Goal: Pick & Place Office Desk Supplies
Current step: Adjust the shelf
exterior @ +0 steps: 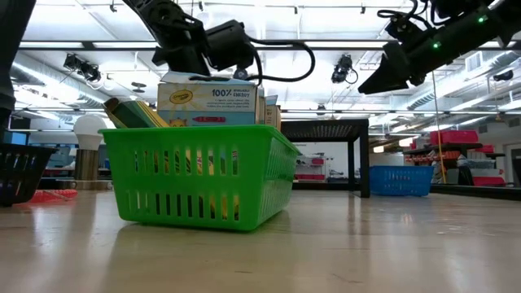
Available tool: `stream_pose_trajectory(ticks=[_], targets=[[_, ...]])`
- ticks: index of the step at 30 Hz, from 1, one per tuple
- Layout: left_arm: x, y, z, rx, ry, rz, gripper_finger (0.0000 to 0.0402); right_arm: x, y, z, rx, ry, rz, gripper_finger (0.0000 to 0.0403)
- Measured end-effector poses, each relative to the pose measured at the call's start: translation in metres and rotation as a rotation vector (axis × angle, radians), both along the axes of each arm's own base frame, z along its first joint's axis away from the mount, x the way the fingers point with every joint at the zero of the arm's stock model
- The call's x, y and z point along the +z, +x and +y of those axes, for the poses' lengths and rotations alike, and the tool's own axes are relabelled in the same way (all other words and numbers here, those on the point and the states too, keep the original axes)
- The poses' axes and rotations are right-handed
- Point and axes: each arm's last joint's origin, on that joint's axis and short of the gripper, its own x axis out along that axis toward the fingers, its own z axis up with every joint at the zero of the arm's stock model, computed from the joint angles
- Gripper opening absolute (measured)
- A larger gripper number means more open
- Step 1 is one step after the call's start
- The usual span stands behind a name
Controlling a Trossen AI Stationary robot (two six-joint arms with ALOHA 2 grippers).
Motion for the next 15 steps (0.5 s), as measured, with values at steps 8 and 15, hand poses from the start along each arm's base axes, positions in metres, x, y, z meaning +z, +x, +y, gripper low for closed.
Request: stream_pose_trajectory(ticks=[8, 15], targets=[[-0.0002, 0.0011, -0.0005, -0.006, 0.000, -0.010, 0.0011, -0.0001, 0.0000, 0.0000, 0.002, 0.001, 0.001, 0.0169], [-0.0005, 0.0009, -0.0010, -0.004, -0.005, -0.009, 0.0007, -0.0012, 0.0031, 0.0073, 0.182, 0.091, -0.018, 0.0164]])
